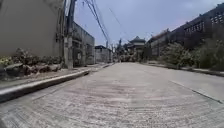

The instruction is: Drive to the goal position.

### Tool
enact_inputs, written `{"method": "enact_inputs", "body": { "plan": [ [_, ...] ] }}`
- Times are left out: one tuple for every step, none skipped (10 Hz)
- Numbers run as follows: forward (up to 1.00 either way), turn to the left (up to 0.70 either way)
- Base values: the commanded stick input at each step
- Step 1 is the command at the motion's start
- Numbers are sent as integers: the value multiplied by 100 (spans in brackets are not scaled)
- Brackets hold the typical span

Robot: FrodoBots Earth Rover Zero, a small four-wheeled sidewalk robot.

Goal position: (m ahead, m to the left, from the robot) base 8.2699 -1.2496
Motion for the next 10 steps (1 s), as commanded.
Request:
{"method": "enact_inputs", "body": {
  "plan": [
    [70, 0],
    [70, 0],
    [70, 0],
    [70, 0],
    [70, 0],
    [70, 0],
    [70, 0],
    [70, 0],
    [70, 0],
    [70, 0]
  ]
}}
